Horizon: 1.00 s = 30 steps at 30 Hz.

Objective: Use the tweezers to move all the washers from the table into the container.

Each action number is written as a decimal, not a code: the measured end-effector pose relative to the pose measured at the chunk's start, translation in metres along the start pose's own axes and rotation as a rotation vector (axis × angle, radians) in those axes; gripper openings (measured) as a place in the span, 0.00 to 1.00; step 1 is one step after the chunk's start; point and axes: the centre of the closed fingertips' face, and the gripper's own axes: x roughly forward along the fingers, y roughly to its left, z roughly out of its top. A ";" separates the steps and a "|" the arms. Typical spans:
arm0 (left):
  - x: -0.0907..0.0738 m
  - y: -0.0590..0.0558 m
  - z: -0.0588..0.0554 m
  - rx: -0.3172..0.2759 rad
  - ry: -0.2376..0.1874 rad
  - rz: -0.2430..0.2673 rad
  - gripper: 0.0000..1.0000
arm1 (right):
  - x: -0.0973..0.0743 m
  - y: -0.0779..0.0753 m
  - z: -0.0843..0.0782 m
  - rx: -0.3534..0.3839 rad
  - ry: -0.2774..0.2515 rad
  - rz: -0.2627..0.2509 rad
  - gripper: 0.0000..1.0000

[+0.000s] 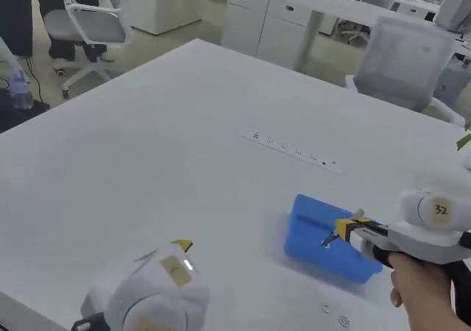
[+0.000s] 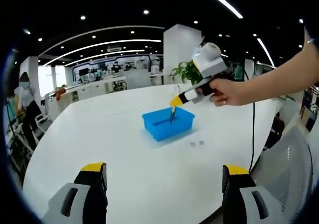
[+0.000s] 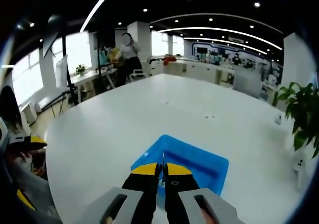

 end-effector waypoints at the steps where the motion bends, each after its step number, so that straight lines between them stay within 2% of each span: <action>1: 0.000 0.000 0.000 0.000 0.002 0.002 0.99 | 0.001 0.000 -0.002 0.004 0.004 -0.002 0.01; 4: 0.002 0.002 -0.004 -0.005 0.019 0.005 0.99 | 0.006 -0.001 -0.007 0.004 0.016 -0.013 0.01; 10: 0.002 0.000 -0.005 -0.001 0.024 0.000 0.99 | 0.011 -0.006 -0.019 0.019 0.044 -0.026 0.01; 14: 0.003 -0.002 -0.007 0.013 0.034 -0.005 0.99 | 0.014 -0.009 -0.026 0.002 0.062 -0.041 0.01; 30: 0.003 -0.001 -0.009 0.010 0.041 -0.004 0.99 | 0.016 -0.013 -0.035 0.000 0.080 -0.054 0.01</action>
